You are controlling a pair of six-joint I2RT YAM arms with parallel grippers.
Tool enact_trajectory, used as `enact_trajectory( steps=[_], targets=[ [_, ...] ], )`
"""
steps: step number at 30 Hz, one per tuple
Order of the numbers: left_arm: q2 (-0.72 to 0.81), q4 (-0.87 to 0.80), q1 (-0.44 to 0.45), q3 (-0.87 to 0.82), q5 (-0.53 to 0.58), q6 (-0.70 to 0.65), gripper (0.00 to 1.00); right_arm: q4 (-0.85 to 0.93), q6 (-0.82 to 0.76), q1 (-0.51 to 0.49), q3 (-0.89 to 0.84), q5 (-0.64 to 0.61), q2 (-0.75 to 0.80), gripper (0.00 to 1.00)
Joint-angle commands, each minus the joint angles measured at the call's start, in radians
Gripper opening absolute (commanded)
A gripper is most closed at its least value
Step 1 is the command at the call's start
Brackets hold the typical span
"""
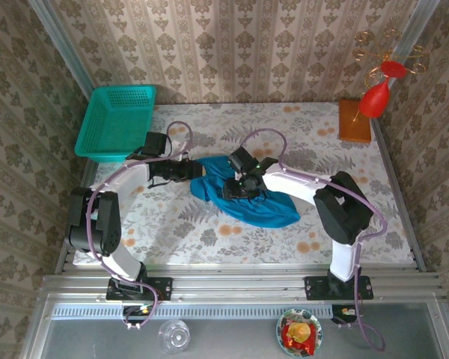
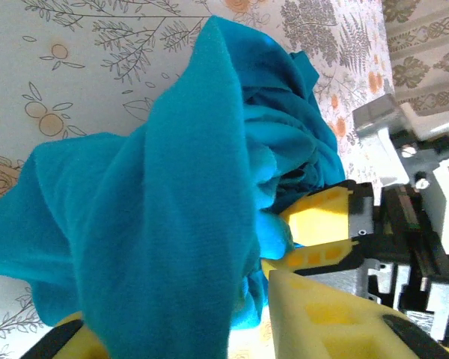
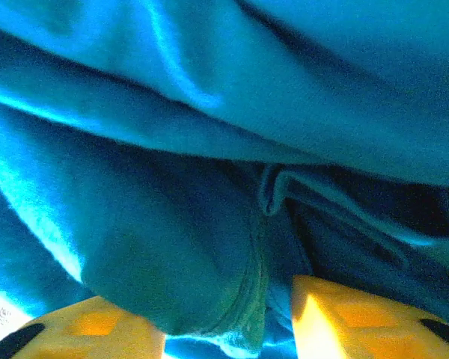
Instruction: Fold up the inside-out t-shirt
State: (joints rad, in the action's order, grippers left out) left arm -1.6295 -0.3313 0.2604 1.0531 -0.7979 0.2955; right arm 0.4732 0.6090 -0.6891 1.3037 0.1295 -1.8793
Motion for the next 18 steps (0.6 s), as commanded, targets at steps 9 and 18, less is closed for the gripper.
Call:
enact_trajectory(
  steps=[9,18],
  targets=[
    [-0.013,-0.007,-0.011,0.011,0.059,-0.017,0.30,0.156,-0.065,0.010,0.031,-0.144,0.238,0.00],
    [-0.024,0.072,-0.021,0.003,-0.006,0.034,0.28,0.258,-0.068,0.069,-0.001,-0.180,0.451,0.00]
  ],
)
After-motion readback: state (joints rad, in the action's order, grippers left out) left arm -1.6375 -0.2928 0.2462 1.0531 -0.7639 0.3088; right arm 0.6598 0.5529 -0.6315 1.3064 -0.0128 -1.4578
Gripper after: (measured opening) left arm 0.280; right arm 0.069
